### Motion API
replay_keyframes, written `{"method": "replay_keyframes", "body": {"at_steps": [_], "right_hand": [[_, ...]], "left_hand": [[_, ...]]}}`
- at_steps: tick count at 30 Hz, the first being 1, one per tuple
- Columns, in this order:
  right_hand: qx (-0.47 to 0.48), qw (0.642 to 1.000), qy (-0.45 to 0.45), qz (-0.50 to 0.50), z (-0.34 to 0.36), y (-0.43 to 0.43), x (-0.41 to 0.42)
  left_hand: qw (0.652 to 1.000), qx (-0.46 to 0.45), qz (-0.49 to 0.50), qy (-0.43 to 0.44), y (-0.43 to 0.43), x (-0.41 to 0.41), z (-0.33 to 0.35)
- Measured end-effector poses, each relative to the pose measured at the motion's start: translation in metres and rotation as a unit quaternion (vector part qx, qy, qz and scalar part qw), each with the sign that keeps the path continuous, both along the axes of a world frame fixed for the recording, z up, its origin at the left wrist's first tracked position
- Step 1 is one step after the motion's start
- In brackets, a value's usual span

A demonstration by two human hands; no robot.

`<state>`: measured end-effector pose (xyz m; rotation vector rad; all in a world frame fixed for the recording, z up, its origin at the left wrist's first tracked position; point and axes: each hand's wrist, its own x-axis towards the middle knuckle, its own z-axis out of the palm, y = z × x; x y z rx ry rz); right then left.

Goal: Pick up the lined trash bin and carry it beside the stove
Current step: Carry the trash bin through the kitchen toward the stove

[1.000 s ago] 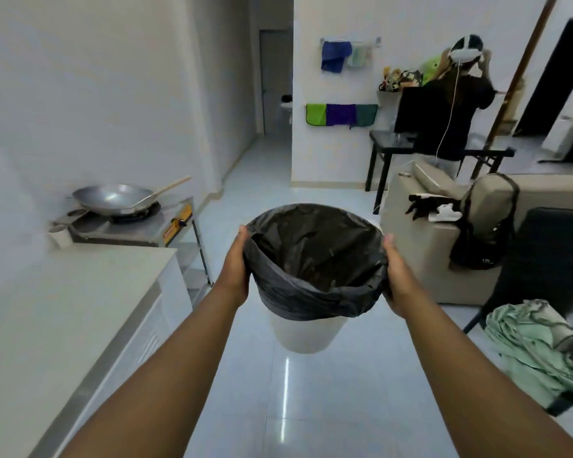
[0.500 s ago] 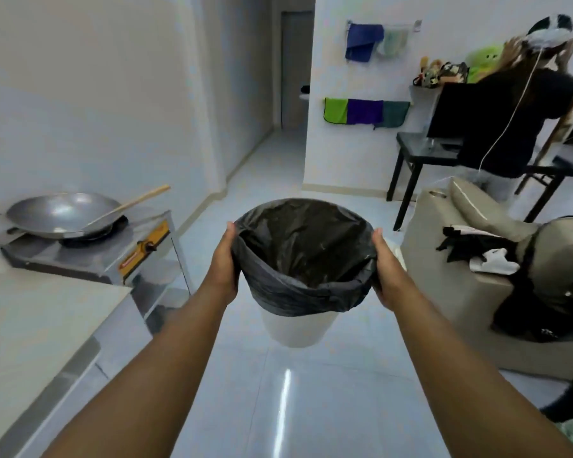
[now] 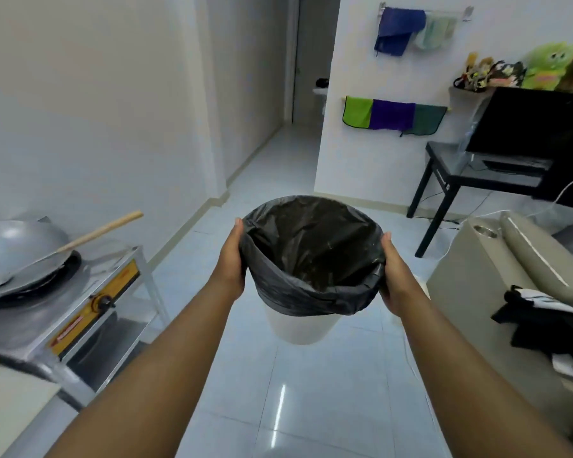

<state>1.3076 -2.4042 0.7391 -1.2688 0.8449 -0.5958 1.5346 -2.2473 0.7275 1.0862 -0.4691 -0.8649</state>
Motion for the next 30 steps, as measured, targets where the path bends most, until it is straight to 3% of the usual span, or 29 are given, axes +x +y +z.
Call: {"method": "replay_keyframes", "body": {"at_steps": [9,18,30], "right_hand": [[0.008,1.0,-0.012,0.018,-0.013,-0.176,0.143],[0.011,0.994,-0.016,0.111,-0.026,-0.352,0.297],[0.002,0.967,0.029,0.255,-0.036,-0.47,0.538]], "left_hand": [[1.0,0.004,0.02,0.006,-0.169,0.137,-0.003],[0.993,0.014,0.116,0.018,-0.316,0.261,-0.03],[0.962,0.027,0.268,0.053,-0.386,0.435,-0.052]]}}
